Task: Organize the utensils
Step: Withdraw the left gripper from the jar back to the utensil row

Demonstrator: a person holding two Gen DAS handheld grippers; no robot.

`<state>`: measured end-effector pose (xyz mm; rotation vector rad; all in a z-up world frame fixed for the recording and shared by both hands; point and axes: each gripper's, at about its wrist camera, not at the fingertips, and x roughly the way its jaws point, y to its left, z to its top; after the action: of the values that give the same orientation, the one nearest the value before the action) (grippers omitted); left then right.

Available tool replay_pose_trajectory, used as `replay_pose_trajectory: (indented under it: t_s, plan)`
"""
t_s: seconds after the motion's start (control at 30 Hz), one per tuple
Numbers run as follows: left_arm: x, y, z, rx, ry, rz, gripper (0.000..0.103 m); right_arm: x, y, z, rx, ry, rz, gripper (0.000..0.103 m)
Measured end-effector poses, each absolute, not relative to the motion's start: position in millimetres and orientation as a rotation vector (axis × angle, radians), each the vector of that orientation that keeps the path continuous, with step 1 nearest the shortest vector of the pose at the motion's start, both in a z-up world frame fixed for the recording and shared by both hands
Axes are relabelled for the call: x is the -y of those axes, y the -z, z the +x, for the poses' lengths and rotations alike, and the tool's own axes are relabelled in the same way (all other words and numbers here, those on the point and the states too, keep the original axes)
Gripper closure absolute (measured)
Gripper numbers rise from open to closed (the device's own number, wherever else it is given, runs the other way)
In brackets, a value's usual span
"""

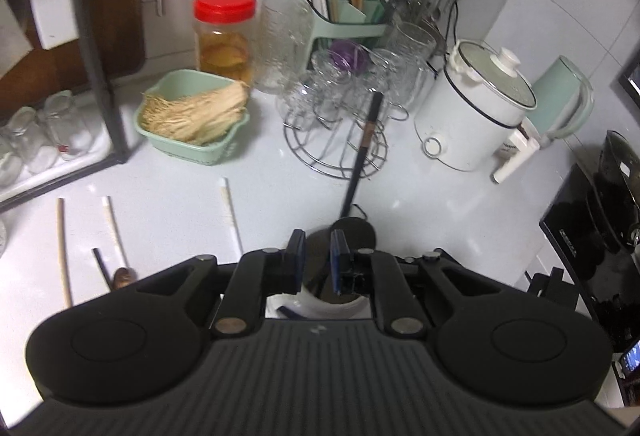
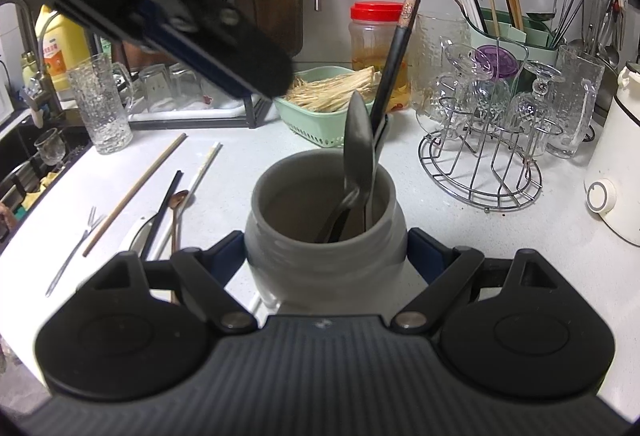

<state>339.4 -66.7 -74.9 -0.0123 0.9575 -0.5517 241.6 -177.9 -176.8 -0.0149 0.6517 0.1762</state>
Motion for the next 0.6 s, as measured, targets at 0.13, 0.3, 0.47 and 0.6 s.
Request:
replay_pose_trajectory:
  t_s: [0.13, 0.3, 0.47, 0.6]
  plan:
    - [51.1, 67.5, 331.9, -0.917, 0.524, -0.022, 0.077, 176.1, 176.1, 243.5, -0.658, -0.161, -0.011, 0.014]
    - [32.6, 65.0, 323.1, -0.873, 0.48, -0.023, 0.067, 176.0, 175.3, 245.3, -0.67, -0.149, -0.003, 0.014]
    - [10.0, 69.4, 316.3, -0.842, 0.43, -0.037, 0.062, 174.3, 175.7, 246.3, -0.671, -0.128, 0.001, 0.014]
    - [-9.1, 81.8, 312.3, -0.832, 0.368, -0.05, 0.062, 173.2, 174.7, 248.2, -0.682, -0.115, 0.003, 0.014]
